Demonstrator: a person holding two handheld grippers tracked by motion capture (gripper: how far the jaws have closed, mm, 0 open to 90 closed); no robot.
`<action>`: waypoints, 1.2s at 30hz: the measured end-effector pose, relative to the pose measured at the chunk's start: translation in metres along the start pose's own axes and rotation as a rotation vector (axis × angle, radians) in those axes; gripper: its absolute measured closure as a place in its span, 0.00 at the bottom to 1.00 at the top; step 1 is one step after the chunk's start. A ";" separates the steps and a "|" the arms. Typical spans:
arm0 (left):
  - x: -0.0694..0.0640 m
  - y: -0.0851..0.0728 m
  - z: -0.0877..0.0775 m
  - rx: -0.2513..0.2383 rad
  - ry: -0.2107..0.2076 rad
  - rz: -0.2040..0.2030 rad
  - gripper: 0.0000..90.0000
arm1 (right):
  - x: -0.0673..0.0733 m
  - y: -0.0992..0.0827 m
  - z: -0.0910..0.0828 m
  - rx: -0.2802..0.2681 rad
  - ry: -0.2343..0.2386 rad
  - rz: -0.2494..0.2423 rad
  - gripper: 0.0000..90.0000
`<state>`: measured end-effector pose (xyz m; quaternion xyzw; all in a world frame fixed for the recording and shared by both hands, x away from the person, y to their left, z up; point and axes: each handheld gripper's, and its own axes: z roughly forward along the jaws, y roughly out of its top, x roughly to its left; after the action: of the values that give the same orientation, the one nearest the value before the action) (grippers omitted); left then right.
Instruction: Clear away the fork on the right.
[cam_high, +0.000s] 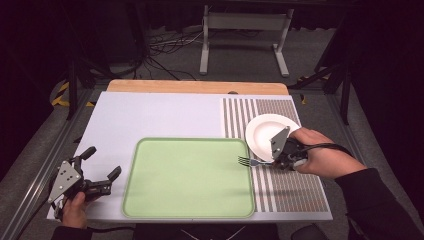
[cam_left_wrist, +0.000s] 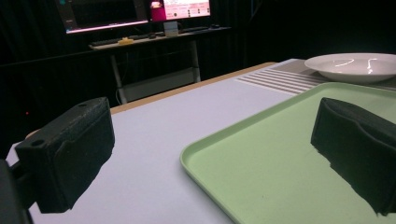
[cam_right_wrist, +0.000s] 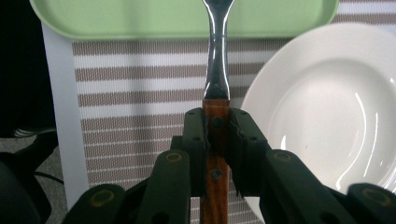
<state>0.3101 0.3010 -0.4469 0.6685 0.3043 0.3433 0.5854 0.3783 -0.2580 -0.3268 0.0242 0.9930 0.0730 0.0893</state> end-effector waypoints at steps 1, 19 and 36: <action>0.000 0.000 0.000 0.001 0.000 0.000 0.00 | -0.001 0.004 0.000 0.003 -0.001 -0.008 0.86; 0.000 0.000 0.000 -0.006 -0.003 -0.002 0.00 | -0.006 0.056 0.004 -0.050 0.006 -0.064 0.86; 0.000 0.000 -0.001 -0.008 -0.003 -0.003 0.00 | -0.002 0.090 0.015 -0.094 0.045 -0.014 0.86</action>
<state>0.3096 0.3016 -0.4464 0.6663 0.3032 0.3426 0.5888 0.3857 -0.1671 -0.3277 0.0114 0.9904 0.1196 0.0686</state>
